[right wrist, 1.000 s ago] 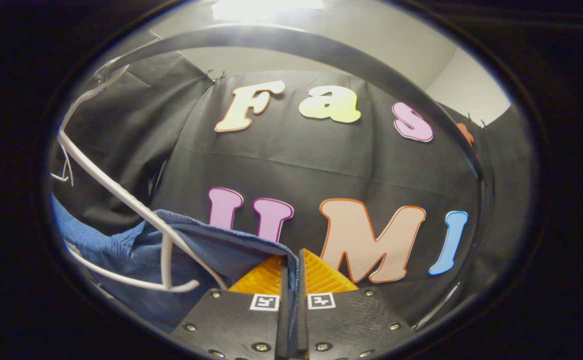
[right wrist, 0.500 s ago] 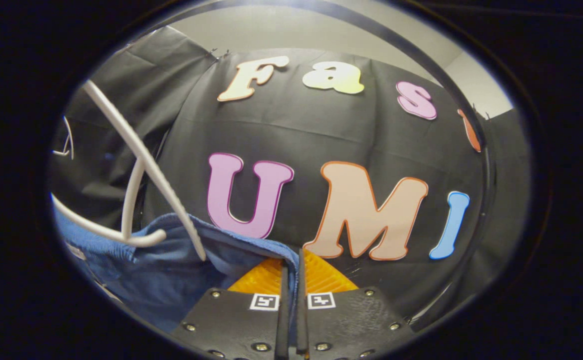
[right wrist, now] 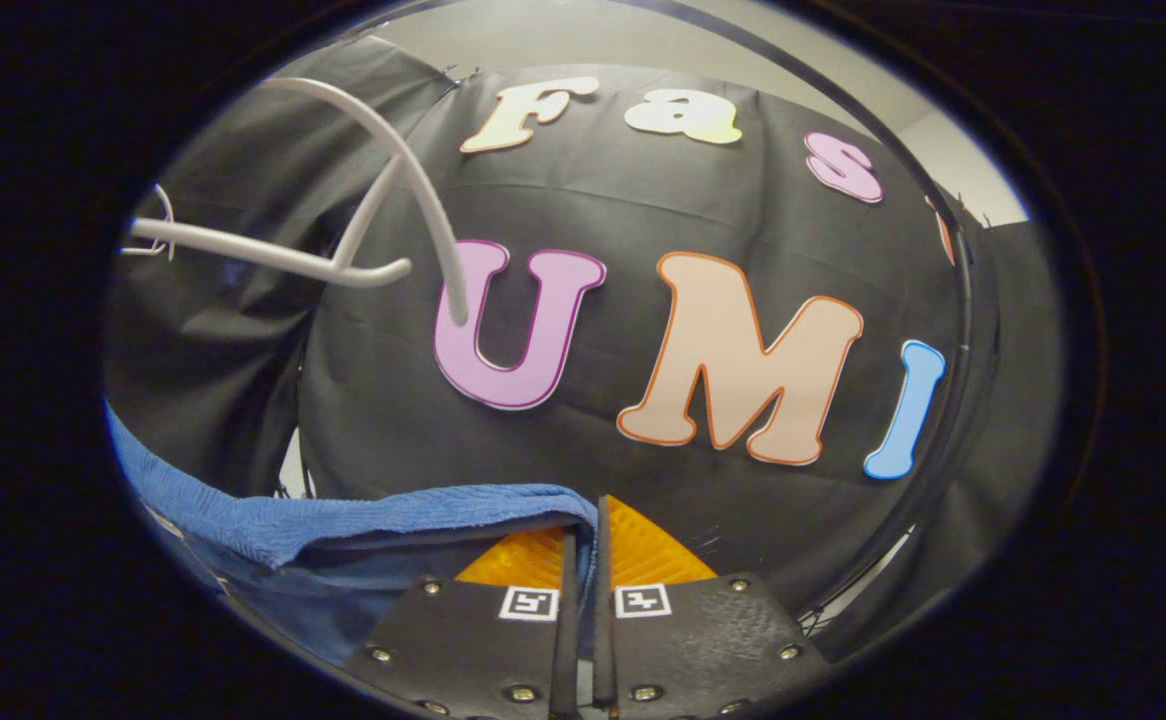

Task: Grasp the clothes on the hanger with both hands and then place them into the laundry hamper below.

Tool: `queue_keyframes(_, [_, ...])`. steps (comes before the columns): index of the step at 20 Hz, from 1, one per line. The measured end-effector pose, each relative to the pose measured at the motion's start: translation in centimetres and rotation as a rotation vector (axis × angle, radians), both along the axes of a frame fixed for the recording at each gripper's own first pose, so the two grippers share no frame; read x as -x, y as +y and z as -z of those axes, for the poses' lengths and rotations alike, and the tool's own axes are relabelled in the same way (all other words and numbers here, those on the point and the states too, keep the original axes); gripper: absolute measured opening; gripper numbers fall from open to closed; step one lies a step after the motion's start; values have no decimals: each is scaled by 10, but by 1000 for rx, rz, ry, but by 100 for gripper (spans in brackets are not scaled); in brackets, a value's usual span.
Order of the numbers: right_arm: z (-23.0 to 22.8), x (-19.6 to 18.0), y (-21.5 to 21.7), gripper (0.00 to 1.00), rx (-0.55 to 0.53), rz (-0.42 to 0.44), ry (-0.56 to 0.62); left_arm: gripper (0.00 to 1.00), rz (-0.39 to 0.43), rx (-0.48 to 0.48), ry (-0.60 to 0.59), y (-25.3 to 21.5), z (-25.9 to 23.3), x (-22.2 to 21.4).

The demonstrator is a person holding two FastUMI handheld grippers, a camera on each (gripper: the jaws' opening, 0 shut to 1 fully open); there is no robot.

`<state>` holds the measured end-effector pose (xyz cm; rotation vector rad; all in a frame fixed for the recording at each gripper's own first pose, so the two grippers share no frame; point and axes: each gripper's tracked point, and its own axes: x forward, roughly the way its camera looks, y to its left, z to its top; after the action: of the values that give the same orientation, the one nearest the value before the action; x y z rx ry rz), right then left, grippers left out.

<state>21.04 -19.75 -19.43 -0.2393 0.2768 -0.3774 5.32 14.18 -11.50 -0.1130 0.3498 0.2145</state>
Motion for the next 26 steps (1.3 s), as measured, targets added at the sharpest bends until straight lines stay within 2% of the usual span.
queue_keyframes(4, [12,25,8,6,-1,-15,34,1,26,-9,14,-8,9,14])
queue_keyframes(11, [11,68,29,6,-5,-43,44,1,132,-18,9,-43,9,34])
queue_keyframes(19, [-3,103,65,6,-74,-71,24,1,303,-37,-13,-104,3,38])
queue_keyframes(26, [-17,107,99,6,-123,-123,3,0,459,11,-63,-174,-10,20])
